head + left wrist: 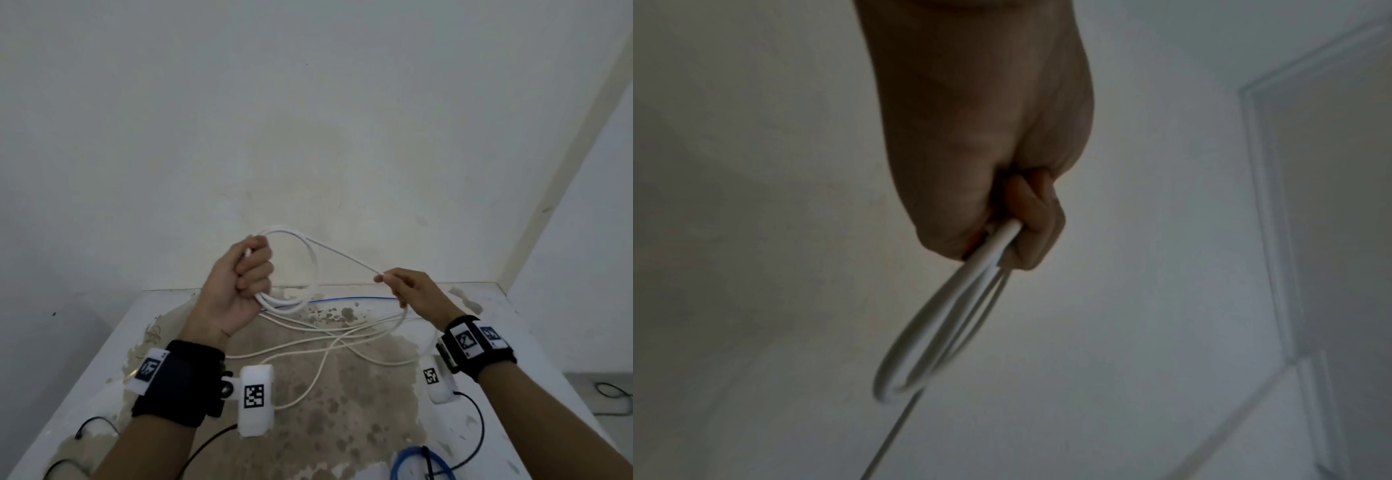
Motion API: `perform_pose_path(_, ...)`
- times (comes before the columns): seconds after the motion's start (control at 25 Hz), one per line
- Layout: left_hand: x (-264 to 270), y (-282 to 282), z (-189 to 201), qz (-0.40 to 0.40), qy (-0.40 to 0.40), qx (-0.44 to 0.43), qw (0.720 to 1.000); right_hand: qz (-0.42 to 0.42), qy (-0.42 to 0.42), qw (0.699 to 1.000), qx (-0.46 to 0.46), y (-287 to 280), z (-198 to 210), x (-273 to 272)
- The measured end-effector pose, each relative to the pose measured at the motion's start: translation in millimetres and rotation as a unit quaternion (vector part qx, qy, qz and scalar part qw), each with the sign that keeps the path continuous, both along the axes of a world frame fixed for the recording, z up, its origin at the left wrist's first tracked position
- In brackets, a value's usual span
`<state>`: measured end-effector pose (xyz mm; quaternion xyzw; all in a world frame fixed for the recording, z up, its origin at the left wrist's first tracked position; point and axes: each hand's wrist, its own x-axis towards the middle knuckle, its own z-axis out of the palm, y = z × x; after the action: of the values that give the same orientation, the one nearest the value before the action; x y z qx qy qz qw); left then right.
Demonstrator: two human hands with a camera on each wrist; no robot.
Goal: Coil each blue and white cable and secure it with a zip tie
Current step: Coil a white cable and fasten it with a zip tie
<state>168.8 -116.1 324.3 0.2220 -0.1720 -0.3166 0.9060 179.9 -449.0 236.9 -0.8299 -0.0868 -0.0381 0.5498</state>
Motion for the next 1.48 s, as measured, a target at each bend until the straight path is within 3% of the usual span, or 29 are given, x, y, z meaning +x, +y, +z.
perform_pose_path(0.08, 5, 19, 0, 0.088, 0.020, -0.013, 0.996, -0.052, 0.001, 0.998, -0.045, -18, -13, 5)
perform_pose_path(0.16, 5, 25, -2, 0.223, 0.047, 0.044, 0.973, -0.062, -0.018, 0.988, -0.137, -22, -13, 9)
perform_pose_path(0.28, 10, 5, -8, 0.333, 0.051, 0.150, 0.930, 0.070, -0.041, 0.938, -0.337, 12, 14, 0)
perform_pose_path(0.32, 12, -4, -11, 0.344, 0.050, 0.192, 0.918, 0.126, -0.047, 0.917, -0.375, 30, 28, -9)
perform_pose_path(0.4, 12, -21, -16, 0.344, 0.035, 0.281, 0.895, 0.208, -0.077, 0.904, -0.364, 65, 59, -29)
perform_pose_path(0.48, 1, -35, -18, 0.305, -0.009, 0.358, 0.882, 0.245, -0.143, 0.911, -0.301, 85, 87, -43)
perform_pose_path(0.6, -16, -47, -16, 0.214, -0.094, 0.457, 0.859, 0.220, -0.193, 0.933, -0.210, 86, 114, -38)
perform_pose_path(0.64, -20, -48, -13, 0.171, -0.104, 0.461, 0.865, 0.195, -0.186, 0.945, -0.186, 83, 118, -31)
perform_pose_path(0.72, -22, -47, -8, 0.071, -0.073, 0.405, 0.909, 0.152, -0.148, 0.967, -0.137, 75, 117, -18)
perform_pose_path(0.84, -19, -40, -1, -0.002, 0.008, 0.228, 0.974, 0.099, -0.108, 0.987, -0.068, 64, 102, -6)
perform_pose_path(0.92, -15, -34, 1, 0.015, 0.026, 0.159, 0.987, 0.061, -0.078, 0.994, -0.034, 52, 83, -1)
perform_pose_path(1.0, -7, -18, -1, 0.065, 0.031, 0.130, 0.989, 0.042, -0.047, 0.996, -0.059, 32, 55, 1)
perform_pose_path(1.12, 7, 16, 0, 0.065, 0.043, 0.023, 0.997, 0.032, 0.028, 0.979, -0.198, -9, 6, 0)
perform_pose_path(1.2, 12, 29, 2, 0.165, 0.058, 0.078, 0.982, 0.039, 0.074, 0.958, -0.275, -20, -4, -7)
perform_pose_path(1.28, 10, 21, 3, 0.244, 0.069, 0.157, 0.954, 0.092, 0.076, 0.934, -0.337, -10, 12, -20)
perform_pose_path(1.4, 9, -12, -8, 0.270, 0.078, 0.234, 0.931, 0.210, -0.007, 0.902, -0.377, 34, 63, -45)
perform_pose_path(1.48, 2, -36, -11, 0.256, 0.067, 0.303, 0.916, 0.252, -0.072, 0.911, -0.319, 58, 96, -57)
